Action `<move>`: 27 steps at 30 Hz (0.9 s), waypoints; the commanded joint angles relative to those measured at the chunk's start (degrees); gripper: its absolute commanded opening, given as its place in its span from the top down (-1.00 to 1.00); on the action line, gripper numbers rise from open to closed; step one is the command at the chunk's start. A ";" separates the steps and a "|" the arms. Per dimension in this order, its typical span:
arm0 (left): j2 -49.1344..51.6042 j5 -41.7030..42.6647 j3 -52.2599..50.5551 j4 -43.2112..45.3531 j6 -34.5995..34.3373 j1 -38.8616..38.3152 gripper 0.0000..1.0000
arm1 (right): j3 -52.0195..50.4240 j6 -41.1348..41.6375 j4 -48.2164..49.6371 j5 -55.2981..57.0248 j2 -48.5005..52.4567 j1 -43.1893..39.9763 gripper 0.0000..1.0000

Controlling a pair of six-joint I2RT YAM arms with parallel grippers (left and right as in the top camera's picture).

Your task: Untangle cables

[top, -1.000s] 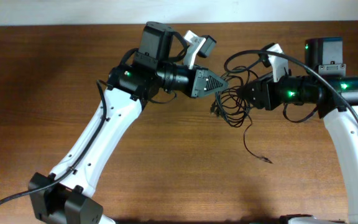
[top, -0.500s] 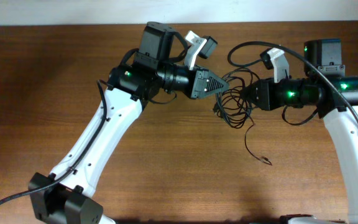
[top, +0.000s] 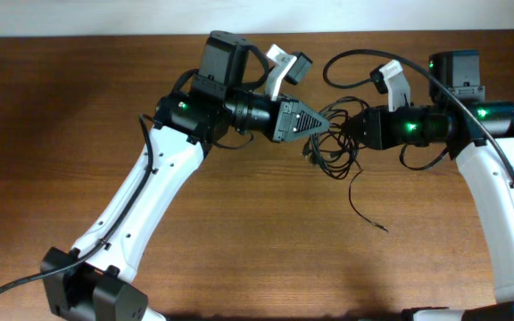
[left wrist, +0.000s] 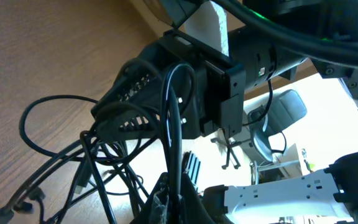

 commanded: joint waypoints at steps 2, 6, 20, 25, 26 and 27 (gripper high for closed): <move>0.28 2.60 0.42 0.11 1.14 -0.17 1.00 | -0.42 -0.22 0.72 -0.09 0.46 -0.07 0.52; 0.28 -2.16 0.42 -0.39 1.18 -0.20 1.00 | -0.39 -0.20 2.54 -0.44 0.42 -0.07 0.50; 0.35 -9.03 0.42 -4.00 0.44 -1.57 1.00 | -0.39 -0.87 3.50 -5.81 0.02 -0.07 0.20; 0.39 -11.02 0.42 -4.39 0.46 -2.67 1.00 | -0.39 -0.90 4.39 -9.01 0.02 -0.07 0.21; 0.39 -12.02 0.42 -4.44 0.46 -2.64 1.00 | -0.39 -0.92 4.31 -9.01 0.02 -0.07 0.21; 0.39 -12.11 0.42 -4.44 0.48 -2.64 1.00 | -0.39 -0.92 4.35 -9.01 0.02 -0.07 0.22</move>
